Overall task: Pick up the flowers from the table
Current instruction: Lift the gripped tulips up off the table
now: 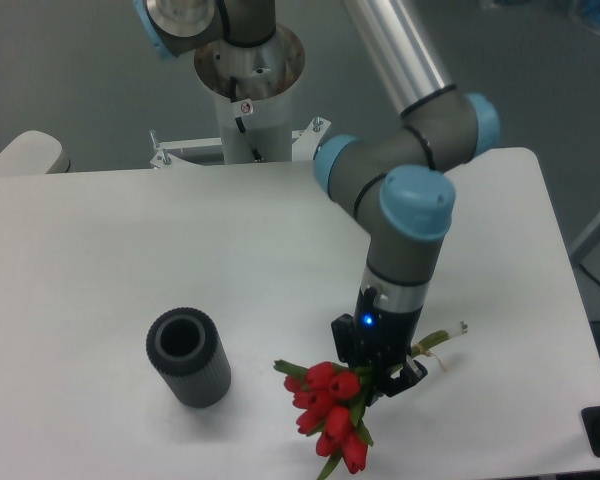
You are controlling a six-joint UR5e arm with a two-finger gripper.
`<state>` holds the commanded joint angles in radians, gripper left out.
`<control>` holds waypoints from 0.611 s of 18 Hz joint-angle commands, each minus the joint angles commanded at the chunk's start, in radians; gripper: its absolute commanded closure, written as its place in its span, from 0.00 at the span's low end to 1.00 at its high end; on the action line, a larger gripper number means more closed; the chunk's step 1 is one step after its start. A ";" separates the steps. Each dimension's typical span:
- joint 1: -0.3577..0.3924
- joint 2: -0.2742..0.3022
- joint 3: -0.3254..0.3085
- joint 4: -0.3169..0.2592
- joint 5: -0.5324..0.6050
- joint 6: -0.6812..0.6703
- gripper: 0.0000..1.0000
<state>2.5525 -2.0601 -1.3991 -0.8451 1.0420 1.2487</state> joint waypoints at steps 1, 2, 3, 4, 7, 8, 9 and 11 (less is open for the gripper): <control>0.012 0.002 0.009 -0.008 -0.038 -0.015 0.72; 0.018 0.003 0.014 -0.009 -0.069 -0.035 0.72; 0.028 0.003 0.017 -0.009 -0.091 -0.050 0.72; 0.034 0.003 0.025 -0.009 -0.111 -0.063 0.72; 0.048 0.003 0.045 -0.009 -0.187 -0.098 0.72; 0.052 0.003 0.043 -0.009 -0.203 -0.100 0.72; 0.052 0.005 0.043 -0.009 -0.214 -0.100 0.72; 0.052 0.005 0.043 -0.009 -0.237 -0.101 0.72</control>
<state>2.6047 -2.0555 -1.3560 -0.8544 0.8055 1.1474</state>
